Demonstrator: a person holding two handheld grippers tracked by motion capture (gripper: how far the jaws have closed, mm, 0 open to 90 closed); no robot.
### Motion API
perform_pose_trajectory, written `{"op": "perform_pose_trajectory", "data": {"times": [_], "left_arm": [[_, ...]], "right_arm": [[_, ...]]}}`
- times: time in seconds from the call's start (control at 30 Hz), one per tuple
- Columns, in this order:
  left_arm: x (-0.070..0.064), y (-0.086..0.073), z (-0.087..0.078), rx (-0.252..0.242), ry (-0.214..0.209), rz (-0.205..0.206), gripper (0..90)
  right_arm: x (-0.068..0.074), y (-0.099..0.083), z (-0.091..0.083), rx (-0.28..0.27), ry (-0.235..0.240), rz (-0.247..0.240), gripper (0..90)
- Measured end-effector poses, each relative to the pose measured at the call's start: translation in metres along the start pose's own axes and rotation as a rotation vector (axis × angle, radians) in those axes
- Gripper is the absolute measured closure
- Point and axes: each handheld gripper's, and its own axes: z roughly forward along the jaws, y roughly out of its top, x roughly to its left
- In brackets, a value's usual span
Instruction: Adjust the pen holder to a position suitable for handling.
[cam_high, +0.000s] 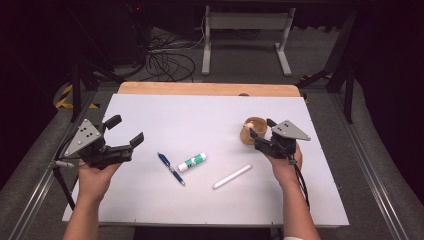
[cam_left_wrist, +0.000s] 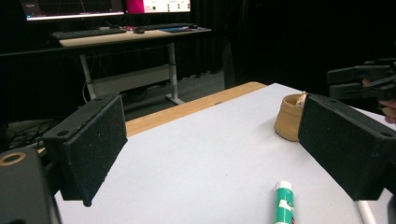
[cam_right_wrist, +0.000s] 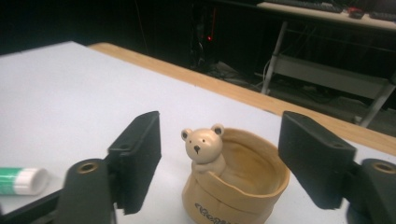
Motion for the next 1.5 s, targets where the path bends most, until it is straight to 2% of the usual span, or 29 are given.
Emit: {"op": "perform_pose_trajectory", "data": {"times": [0.23,0.37,0.73,1.0,1.13,1.33,1.5], "left_arm": [[0.000,-0.001,0.001,0.004,-0.010,-0.001,8.7],[0.001,-0.002,0.002,0.005,-0.007,-0.001,8.7],[-0.001,-0.004,0.003,0.004,-0.005,-0.002,8.4],[-0.001,-0.004,0.005,0.009,-0.010,-0.004,8.4],[-0.001,-0.005,0.005,0.012,-0.008,-0.003,8.4],[-0.002,-0.005,0.005,0.012,-0.008,-0.002,8.4],[-0.001,-0.005,0.005,0.013,-0.007,-0.005,8.4]], "right_arm": [[0.005,-0.009,0.022,0.028,-0.020,-0.025,42.3],[0.009,-0.014,0.032,0.052,-0.032,-0.048,43.6],[0.013,-0.027,0.051,0.096,-0.053,-0.071,47.2],[0.013,-0.030,0.057,0.095,-0.055,-0.073,51.7],[0.013,-0.030,0.059,0.096,-0.066,-0.087,54.0],[0.015,-0.031,0.060,0.084,-0.077,-0.102,61.9],[0.016,-0.031,0.061,0.082,-0.088,-0.118,62.7]]}}
